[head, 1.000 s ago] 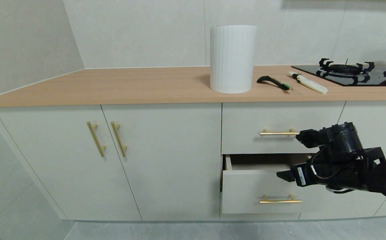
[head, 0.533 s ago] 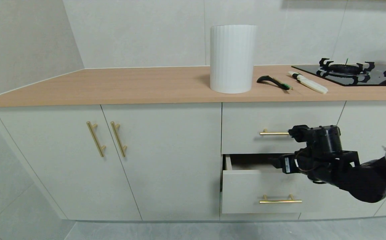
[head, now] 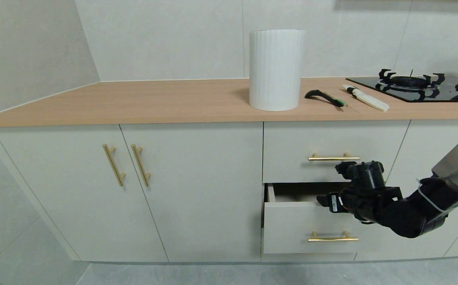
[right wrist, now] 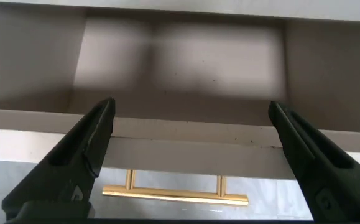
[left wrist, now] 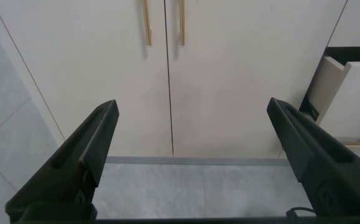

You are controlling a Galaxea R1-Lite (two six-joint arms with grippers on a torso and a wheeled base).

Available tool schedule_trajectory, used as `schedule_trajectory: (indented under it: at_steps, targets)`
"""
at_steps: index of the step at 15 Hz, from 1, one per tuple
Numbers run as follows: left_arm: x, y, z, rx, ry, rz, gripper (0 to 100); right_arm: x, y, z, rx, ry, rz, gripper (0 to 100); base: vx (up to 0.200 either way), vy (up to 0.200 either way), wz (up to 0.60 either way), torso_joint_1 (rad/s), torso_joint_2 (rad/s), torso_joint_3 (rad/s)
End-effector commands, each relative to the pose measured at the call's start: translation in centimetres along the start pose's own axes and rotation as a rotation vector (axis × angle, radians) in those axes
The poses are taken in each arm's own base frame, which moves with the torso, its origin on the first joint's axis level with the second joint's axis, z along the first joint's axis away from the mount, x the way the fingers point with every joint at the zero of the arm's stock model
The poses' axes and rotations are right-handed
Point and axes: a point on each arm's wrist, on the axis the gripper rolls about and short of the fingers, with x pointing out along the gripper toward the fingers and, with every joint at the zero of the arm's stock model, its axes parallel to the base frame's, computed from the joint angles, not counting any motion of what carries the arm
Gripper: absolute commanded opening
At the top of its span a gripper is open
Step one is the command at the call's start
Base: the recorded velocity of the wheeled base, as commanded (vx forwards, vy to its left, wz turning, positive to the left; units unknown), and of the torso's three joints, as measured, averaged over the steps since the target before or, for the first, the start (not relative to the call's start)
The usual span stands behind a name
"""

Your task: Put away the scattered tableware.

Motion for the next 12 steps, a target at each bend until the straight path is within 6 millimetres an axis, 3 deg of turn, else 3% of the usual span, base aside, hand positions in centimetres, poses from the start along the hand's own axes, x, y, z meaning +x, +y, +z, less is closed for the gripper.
schedule_trajectory:
  at_steps: [1, 5, 8, 12]
  targets:
    - [0.0, 0.0, 0.0, -0.001, 0.0, 0.0, 100, -0.2, -0.1, -0.2, -0.01, 0.041, -0.004, 100, 0.0, 0.0, 0.0, 0.0, 0.0, 0.0]
    - [0.0, 0.0, 0.0, -0.001, 0.0, 0.0, 100, -1.4, -0.2, 0.5, -0.014, 0.051, -0.002, 100, 0.0, 0.0, 0.0, 0.0, 0.0, 0.0]
    - [0.0, 0.0, 0.0, -0.001, 0.0, 0.0, 100, -4.8, -0.6, 1.5, -0.035, 0.141, 0.011, 100, 0.0, 0.0, 0.0, 0.0, 0.0, 0.0]
    - [0.0, 0.0, 0.0, -0.001, 0.0, 0.0, 100, -6.9, -0.9, 1.5, -0.11, 0.212, 0.042, 100, 0.0, 0.0, 0.0, 0.0, 0.0, 0.0]
